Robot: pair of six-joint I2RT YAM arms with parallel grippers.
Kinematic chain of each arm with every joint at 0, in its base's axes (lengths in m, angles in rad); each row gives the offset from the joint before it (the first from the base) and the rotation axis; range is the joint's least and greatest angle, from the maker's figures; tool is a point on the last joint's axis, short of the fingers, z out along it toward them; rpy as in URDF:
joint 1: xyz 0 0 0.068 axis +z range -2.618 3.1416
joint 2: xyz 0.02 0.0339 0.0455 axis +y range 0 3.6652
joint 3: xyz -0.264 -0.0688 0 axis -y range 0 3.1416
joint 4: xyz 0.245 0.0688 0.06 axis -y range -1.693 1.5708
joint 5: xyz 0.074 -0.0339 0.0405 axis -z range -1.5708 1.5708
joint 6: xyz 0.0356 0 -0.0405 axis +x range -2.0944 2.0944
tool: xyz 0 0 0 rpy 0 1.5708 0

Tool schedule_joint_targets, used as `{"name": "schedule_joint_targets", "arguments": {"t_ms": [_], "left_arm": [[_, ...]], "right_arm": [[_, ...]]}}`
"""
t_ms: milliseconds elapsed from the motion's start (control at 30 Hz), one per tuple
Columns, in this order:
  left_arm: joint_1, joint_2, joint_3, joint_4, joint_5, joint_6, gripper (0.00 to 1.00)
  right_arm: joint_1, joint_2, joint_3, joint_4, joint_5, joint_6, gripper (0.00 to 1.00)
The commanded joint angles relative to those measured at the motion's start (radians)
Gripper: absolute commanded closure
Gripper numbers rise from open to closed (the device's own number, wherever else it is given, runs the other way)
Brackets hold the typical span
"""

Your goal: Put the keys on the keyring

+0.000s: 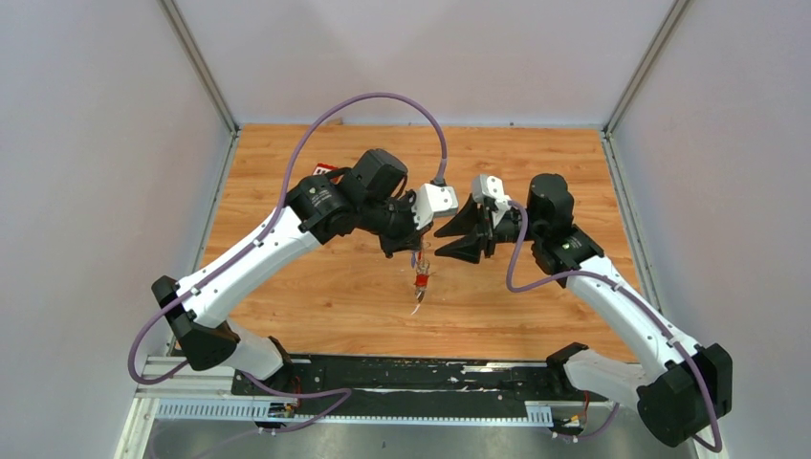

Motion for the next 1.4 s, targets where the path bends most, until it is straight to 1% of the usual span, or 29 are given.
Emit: {"name": "schedule_joint_targets", "arguments": {"t_ms": [0,233,367,700,1133,1200,1367], "left_arm": [[-0.01,-0.013,0.041,0.029,0.062,-0.026,1.0],[-0.01,-0.018,0.019,0.058,0.09,-0.034,1.0],[-0.01,-0.019,0.014,0.065,0.095,-0.034,1.0],[-0.01,-0.024,-0.007,0.079,0.094,-0.035,1.0],[-0.01,-0.024,-0.006,0.086,0.098,-0.037,1.0],[-0.01,-0.029,-0.01,0.092,0.102,-0.036,1.0],[-0.01,-0.053,-0.041,0.115,0.1,-0.025,1.0]], "right_arm": [[0.017,0.019,0.026,0.063,-0.027,0.028,0.59],[0.028,0.036,0.034,0.072,-0.038,0.042,0.64],[0.032,0.04,0.034,0.072,-0.046,0.044,0.69],[0.039,0.041,0.036,0.072,-0.052,0.044,0.78],[0.052,0.052,0.039,0.068,-0.043,0.038,0.94],[0.053,0.053,0.039,0.068,-0.036,0.036,0.99],[0.052,0.036,0.038,0.058,-0.016,0.014,1.0]]}}
